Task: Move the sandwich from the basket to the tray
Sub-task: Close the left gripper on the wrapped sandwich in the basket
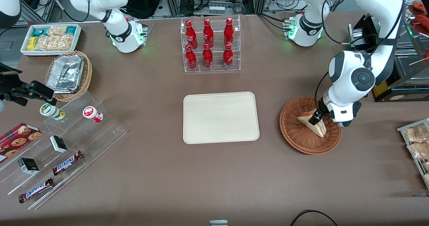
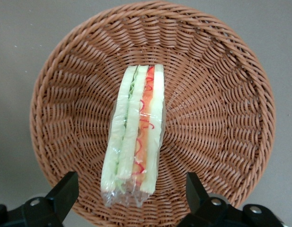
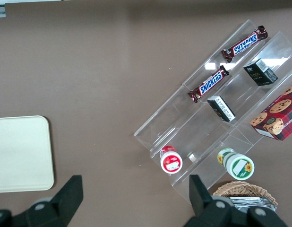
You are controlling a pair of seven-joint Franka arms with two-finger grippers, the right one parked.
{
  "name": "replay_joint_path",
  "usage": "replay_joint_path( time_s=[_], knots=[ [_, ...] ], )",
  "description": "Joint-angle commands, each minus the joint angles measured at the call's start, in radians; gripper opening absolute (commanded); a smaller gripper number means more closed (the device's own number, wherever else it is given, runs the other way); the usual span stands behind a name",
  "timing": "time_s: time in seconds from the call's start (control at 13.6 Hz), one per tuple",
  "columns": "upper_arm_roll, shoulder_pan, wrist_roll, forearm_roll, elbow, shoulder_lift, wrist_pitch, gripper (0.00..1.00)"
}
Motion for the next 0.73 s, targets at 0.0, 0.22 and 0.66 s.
replay_joint_path(
  time_s=[0.0, 0.22, 0.66],
  knots=[
    [-0.008, 0.008, -0.027, -0.005, -0.002, 0.023, 0.038, 1.0],
    [-0.008, 0.008, -0.032, -0.005, 0.0, 0.052, 0.067, 1.0],
    [-0.005, 0.019, -0.026, -0.004, 0.02, 0.097, 0.078, 0.14]
  ],
)
